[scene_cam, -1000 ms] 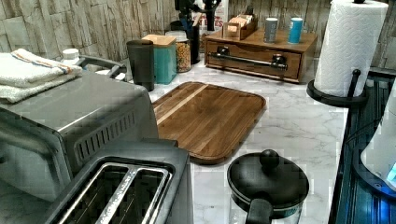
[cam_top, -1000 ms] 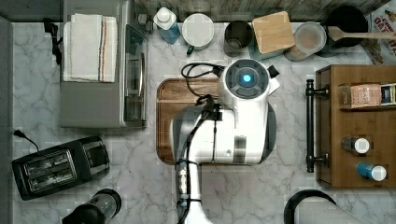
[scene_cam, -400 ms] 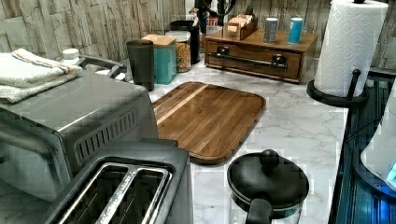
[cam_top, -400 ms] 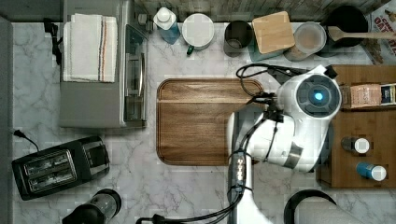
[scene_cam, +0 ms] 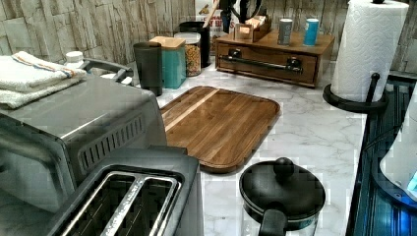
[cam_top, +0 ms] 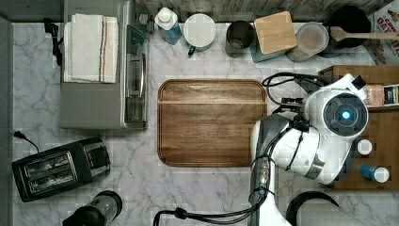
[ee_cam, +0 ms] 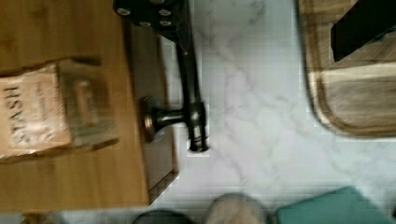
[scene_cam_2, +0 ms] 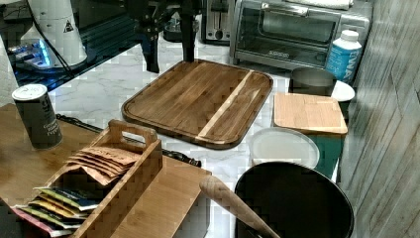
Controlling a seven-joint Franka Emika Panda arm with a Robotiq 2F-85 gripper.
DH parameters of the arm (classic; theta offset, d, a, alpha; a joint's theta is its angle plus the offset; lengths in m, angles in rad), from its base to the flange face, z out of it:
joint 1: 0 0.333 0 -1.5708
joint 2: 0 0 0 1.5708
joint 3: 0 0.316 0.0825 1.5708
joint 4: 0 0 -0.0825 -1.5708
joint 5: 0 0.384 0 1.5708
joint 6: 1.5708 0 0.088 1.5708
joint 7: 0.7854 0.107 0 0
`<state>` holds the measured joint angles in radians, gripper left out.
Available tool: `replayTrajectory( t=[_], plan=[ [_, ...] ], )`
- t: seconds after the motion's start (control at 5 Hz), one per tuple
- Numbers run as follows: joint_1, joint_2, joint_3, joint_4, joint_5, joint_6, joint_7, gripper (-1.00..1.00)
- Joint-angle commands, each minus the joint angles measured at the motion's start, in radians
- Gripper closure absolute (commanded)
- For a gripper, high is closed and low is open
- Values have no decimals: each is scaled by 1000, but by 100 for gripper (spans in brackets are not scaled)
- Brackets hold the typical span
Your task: Open the drawer.
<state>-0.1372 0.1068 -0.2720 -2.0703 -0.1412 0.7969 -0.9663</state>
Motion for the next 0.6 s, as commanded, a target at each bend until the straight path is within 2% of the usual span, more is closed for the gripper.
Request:
replayTrajectory(
  t=[0.2,0.6],
  plan=[
    [-39,50,-23,-90,-27,163,-147,-100],
    [-89,93,-49,-58,20,170,-232,-100]
  ],
)
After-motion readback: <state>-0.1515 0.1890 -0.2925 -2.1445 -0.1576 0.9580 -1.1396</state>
